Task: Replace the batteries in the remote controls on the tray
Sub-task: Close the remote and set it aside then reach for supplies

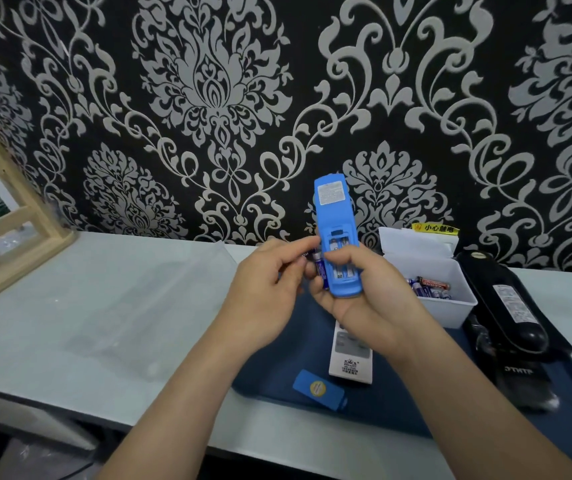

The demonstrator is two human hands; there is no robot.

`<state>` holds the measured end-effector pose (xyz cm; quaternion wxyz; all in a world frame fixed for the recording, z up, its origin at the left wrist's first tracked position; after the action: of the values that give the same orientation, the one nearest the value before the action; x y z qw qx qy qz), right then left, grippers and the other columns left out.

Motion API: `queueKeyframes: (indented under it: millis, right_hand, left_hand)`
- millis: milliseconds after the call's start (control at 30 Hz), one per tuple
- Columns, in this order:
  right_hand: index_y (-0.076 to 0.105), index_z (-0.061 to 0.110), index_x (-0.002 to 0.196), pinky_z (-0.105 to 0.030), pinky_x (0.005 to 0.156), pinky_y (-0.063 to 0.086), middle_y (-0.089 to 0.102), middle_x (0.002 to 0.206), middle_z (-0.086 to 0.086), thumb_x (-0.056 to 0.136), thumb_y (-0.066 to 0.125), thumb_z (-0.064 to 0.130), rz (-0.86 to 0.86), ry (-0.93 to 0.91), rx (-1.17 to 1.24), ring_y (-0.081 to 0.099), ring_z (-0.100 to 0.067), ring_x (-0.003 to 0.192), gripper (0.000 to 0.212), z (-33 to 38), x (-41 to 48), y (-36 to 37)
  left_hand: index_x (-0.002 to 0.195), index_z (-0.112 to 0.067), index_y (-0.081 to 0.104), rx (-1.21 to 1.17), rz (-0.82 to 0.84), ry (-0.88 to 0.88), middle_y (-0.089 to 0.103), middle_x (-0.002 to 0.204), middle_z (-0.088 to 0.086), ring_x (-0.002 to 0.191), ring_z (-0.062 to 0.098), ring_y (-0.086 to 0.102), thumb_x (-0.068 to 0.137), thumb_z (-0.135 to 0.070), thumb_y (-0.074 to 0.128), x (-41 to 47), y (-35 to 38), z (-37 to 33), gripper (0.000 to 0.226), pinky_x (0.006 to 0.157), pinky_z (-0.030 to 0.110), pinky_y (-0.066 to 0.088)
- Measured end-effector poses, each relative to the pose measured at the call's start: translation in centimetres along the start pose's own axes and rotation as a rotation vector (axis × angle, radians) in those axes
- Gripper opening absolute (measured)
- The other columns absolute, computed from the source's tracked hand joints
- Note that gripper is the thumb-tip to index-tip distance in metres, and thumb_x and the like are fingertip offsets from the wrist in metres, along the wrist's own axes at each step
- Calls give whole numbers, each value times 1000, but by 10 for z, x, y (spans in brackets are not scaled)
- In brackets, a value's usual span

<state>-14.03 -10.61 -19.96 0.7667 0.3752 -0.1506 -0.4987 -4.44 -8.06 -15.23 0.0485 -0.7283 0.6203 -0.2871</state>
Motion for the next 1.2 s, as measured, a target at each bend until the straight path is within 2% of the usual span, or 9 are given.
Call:
queueKeyframes:
  millis: [167,233,333,400,533,667,933,1067,1200]
  right_hand:
    - [62,5,112,-22,56,48,67,80,-13,93,51,8,-74,0,32,58,-17,65,22,-3,1,-3]
    - [63,9,116,-22,60,44,68,83,-10,95,53,18,-85,-20,31,55,-14,67,25,-4,3,-3]
    - [65,12,113,-33,77,56,67,95,-11,96,56,26,-100,-63,3,65,-19,82,24,-2,6,-3]
    - [67,13,114,-39,84,59,68,100,-14,95,57,35,-118,-81,-5,67,-24,94,30,1,6,-4]
    - [69,14,116,-39,91,56,71,99,-10,95,52,48,-139,-117,3,69,-21,94,44,10,3,-6]
    - [67,17,120,-45,93,55,73,96,-10,99,46,45,-154,-134,-5,71,-21,92,41,11,0,-7]
    - [62,13,124,-29,79,60,70,109,-9,102,44,37,-144,-155,29,70,-15,91,37,-2,1,5]
    - [65,10,113,-30,78,60,72,99,-9,103,42,37,-108,-155,95,71,-17,90,37,-4,2,8]
    - [65,11,118,-35,91,55,70,112,-12,102,42,39,-107,-149,119,68,-22,106,40,-5,3,9]
  left_hand:
    - [112,-22,70,-9,-259,-4,73,92,-9,80,3,69,91,-13,63,-9,-28,-4,24,81,31,58]
    - [106,-22,74,78,-344,110,74,88,-11,78,2,68,86,-17,70,-15,-37,-21,21,78,29,57]
    - [103,-17,75,327,-327,379,74,92,-6,80,6,67,82,-19,71,-27,-17,-58,22,74,28,54]
    - [102,-16,75,324,-292,419,72,95,-5,85,9,66,79,-20,72,-29,-7,-61,24,77,28,54]
    - [110,-17,73,137,-156,307,65,97,-14,97,4,62,79,-21,70,-21,-1,-47,31,90,22,49]
    - [114,-17,70,47,-27,190,64,97,-15,95,3,61,85,-8,69,-15,6,-35,30,86,17,48]
    - [93,-27,75,-199,-144,-25,53,65,-12,60,-2,48,72,-6,80,-9,-5,-23,30,63,11,41]
    - [94,-26,76,-260,-132,-57,52,75,-4,67,0,51,75,-6,77,-9,-3,-19,28,69,12,44]
    - [96,-25,75,-263,-66,-48,57,82,-5,78,-1,56,82,-2,70,-7,-1,-21,28,76,11,45]
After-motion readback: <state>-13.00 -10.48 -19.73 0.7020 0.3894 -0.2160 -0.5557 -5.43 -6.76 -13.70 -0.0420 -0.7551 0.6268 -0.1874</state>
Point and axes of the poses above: each hand's wrist, its own x-axis towards the middle knuckle, its own y-axis out of the palm, z = x × y, the point moved 10 cm from there along x, towards the middle knuckle
